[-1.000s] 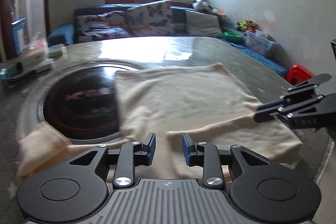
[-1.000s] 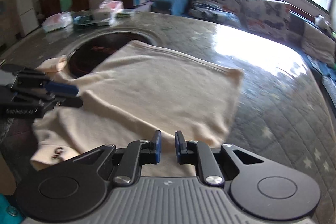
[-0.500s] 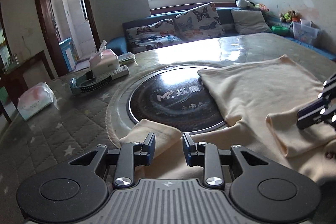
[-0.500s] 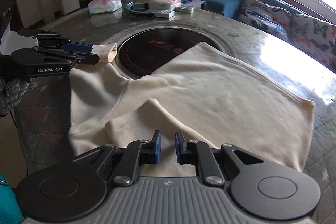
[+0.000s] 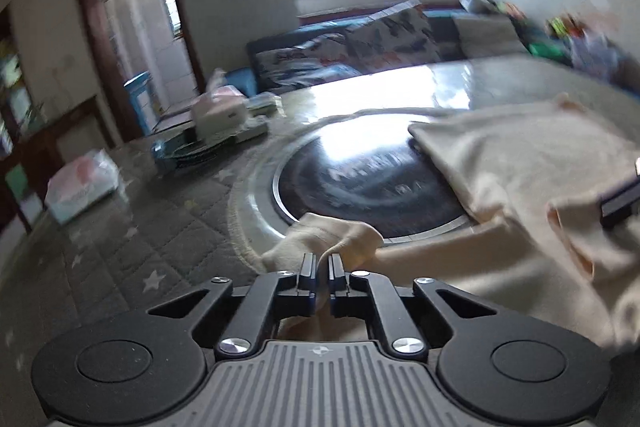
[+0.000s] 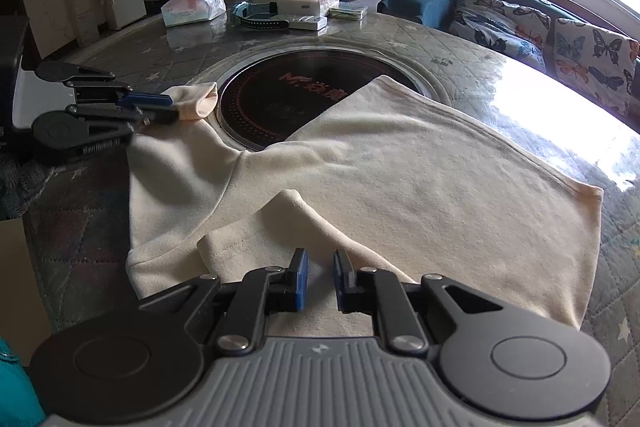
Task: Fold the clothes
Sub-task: 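Grasp the other sleeve cuff with the left gripper and fold it inward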
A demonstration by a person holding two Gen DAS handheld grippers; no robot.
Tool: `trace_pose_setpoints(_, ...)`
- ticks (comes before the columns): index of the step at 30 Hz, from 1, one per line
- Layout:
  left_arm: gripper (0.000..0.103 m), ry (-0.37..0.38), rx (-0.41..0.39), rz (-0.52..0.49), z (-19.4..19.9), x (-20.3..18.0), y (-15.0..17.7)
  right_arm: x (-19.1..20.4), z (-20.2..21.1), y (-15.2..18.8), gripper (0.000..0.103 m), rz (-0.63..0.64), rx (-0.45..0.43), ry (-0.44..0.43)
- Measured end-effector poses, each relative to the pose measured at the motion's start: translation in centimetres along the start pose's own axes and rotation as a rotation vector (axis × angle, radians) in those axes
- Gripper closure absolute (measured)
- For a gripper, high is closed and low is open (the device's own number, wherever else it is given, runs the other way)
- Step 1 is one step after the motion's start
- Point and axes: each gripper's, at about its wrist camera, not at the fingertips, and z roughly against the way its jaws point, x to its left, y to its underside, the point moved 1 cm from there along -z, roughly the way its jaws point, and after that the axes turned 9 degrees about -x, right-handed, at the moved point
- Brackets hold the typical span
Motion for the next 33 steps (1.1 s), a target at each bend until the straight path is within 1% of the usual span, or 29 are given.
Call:
trace_pose_setpoints(6, 0.100, -0.146, -0.033, 0.353, 1.2, 7.0, 0.2, 0.1, 0.0, -0.1, 0.091, 0.001, 0.001, 0.002)
trace_pose_setpoints(8, 0.100, -0.151, -0.002, 0.422, 1.0, 8.6, 1.0, 0.1, 0.0, -0.1, 0.091, 0.003, 0.002, -0.001)
trace_pose_setpoints(9, 0.100, -0.154, 0.009, 0.442, 1.0, 9.0, 1.3, 0.2, -0.1, -0.1, 0.091, 0.005, 0.002, -0.001)
trace_pose_setpoints(11, 0.095, -0.149, 0.033, 0.475, 1.0, 9.6, 1.8, 0.2, 0.0, -0.1, 0.091, 0.004, 0.002, -0.001)
trace_pose_setpoints(13, 0.093, -0.145, 0.044, 0.499, 1.2, 9.9, 2.1, 0.2, 0.1, -0.1, 0.091, 0.001, 0.001, -0.001)
trace_pose_setpoints(15, 0.079, -0.151, 0.056, 0.506, 1.3, 9.8, 2.2, 0.2, 0.2, -0.2, 0.090, 0.003, -0.001, -0.003)
trace_pose_setpoints(16, 0.068, -0.153, 0.061, 0.515, 1.2, 9.8, 2.2, 0.3, 0.2, -0.2, 0.090, 0.005, -0.002, -0.005)
trace_pose_setpoints(17, 0.063, -0.153, 0.062, 0.522, 1.1, 9.8, 2.2, 0.3, 0.2, -0.2, 0.090, 0.005, -0.002, -0.006)
trace_pose_setpoints(18, 0.062, -0.156, 0.063, 0.524, 0.9, 9.8, 2.2, 0.3, 0.2, -0.2, 0.090, 0.006, -0.002, -0.005)
trace_pose_setpoints(21, 0.065, -0.158, 0.070, 0.528, 0.2, 9.4, 2.1, 0.4, 0.2, -0.2, 0.090, 0.005, -0.002, -0.004)
trace_pose_setpoints(22, 0.072, -0.160, 0.072, 0.528, -0.2, 9.4, 2.2, 0.4, 0.2, -0.2, 0.090, 0.005, -0.002, -0.003)
trace_pose_setpoints(23, 0.089, -0.165, 0.074, 0.527, -0.5, 9.3, 2.2, 0.5, 0.2, -0.2, 0.090, 0.007, -0.003, -0.002)
trace_pose_setpoints(24, 0.095, -0.178, 0.074, 0.527, -0.7, 9.4, 2.3, 0.5, 0.2, -0.3, 0.090, 0.008, -0.003, -0.001)
trace_pose_setpoints(25, 0.098, -0.190, 0.071, 0.530, -0.8, 9.5, 2.4, 0.4, 0.2, -0.3, 0.090, 0.009, -0.003, 0.001)
trace_pose_setpoints(27, 0.099, -0.198, 0.028, 0.559, 0.1, 9.7, 2.1, 0.4, 0.3, -0.3, 0.090, 0.008, -0.005, 0.006)
trace_pose_setpoints(29, 0.099, -0.203, -0.044, 0.576, 1.6, 10.0, 1.6, 0.3, 0.3, -0.4, 0.090, 0.006, -0.008, 0.008)
trace_pose_setpoints(30, 0.099, -0.205, -0.052, 0.587, 2.0, 10.2, 1.5, 0.3, 0.4, -0.4, 0.090, 0.005, -0.010, 0.009)
trace_pose_setpoints(33, 0.099, -0.203, -0.001, 0.584, 1.6, 10.6, 2.0, 0.2, 0.5, -0.6, 0.090, 0.007, -0.014, 0.009)
